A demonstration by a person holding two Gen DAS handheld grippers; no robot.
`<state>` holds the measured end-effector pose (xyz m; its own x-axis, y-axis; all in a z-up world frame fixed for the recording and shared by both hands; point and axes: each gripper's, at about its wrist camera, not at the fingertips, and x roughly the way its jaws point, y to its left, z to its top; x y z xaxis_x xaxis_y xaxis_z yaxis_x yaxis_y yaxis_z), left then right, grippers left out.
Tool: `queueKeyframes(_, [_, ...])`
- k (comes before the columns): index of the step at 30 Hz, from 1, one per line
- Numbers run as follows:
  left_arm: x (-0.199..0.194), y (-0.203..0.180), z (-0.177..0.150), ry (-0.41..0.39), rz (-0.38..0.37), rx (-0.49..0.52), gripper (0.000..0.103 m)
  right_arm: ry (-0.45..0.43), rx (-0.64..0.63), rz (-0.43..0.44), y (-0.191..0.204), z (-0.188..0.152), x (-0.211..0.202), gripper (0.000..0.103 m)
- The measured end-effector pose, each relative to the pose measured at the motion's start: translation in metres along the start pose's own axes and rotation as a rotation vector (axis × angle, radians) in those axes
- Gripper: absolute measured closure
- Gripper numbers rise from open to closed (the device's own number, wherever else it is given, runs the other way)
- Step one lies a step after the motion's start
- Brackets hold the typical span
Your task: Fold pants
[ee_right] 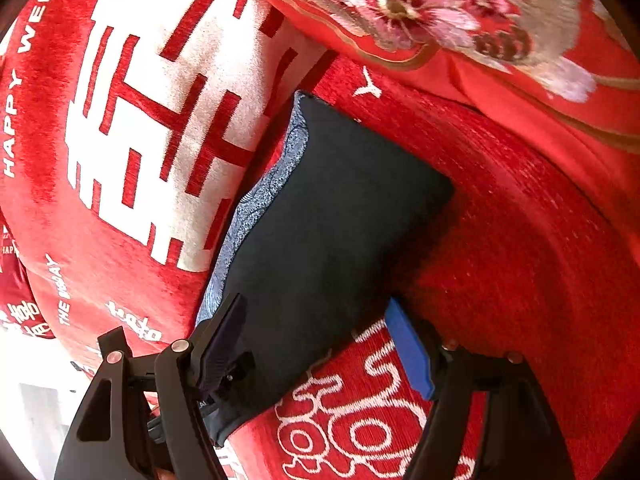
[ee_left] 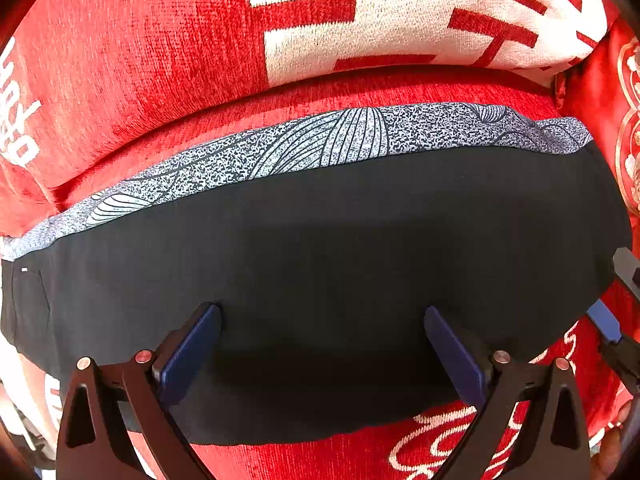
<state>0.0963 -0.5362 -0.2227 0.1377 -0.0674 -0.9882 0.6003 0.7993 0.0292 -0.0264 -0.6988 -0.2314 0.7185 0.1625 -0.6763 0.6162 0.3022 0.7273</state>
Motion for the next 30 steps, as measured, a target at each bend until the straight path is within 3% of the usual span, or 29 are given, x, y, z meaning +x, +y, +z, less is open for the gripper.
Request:
queueKeyframes(8, [0.009, 0.013, 0.002, -0.007, -0.001, 0.014, 0.001, -0.035, -0.014, 0.003, 0.005, 0.0, 0.017, 0.03])
queueKeyframes(10, [0.007, 0.013, 0.003, -0.003, 0.002, 0.016, 0.001, -0.021, 0.009, -0.037, 0.005, 0.001, 0.028, 0.059])
queueKeyframes(11, [0.004, 0.014, 0.004, -0.002, 0.009, 0.015, 0.001, -0.013, 0.021, -0.044, 0.005, 0.001, 0.031, 0.083])
queueKeyframes(14, [-0.014, 0.023, 0.007, -0.029, -0.018, -0.007, 0.02, -0.015, -0.031, -0.071, 0.015, -0.001, 0.028, 0.085])
queueKeyframes(15, [-0.018, 0.025, 0.008, -0.032, -0.035, -0.011, 0.021, -0.016, -0.071, -0.082, 0.021, -0.003, 0.026, 0.085])
queueKeyframes(18, [-0.022, 0.024, 0.007, -0.044, -0.055, 0.013, 0.021, -0.01, -0.15, -0.09, 0.037, -0.003, 0.02, 0.085])
queueKeyframes(21, [0.002, 0.009, 0.0, -0.006, -0.059, 0.05, 0.021, 0.007, -0.166, -0.088, 0.044, 0.0, 0.021, 0.085])
queueKeyframes(24, [0.004, -0.003, -0.012, -0.105, -0.009, 0.095, 0.021, 0.018, -0.22, -0.106, 0.058, -0.001, 0.021, 0.086])
queueKeyframes(30, [0.002, 0.0, -0.016, -0.123, -0.02, 0.098, 0.021, 0.025, -0.42, -0.145, 0.11, -0.01, 0.016, 0.09])
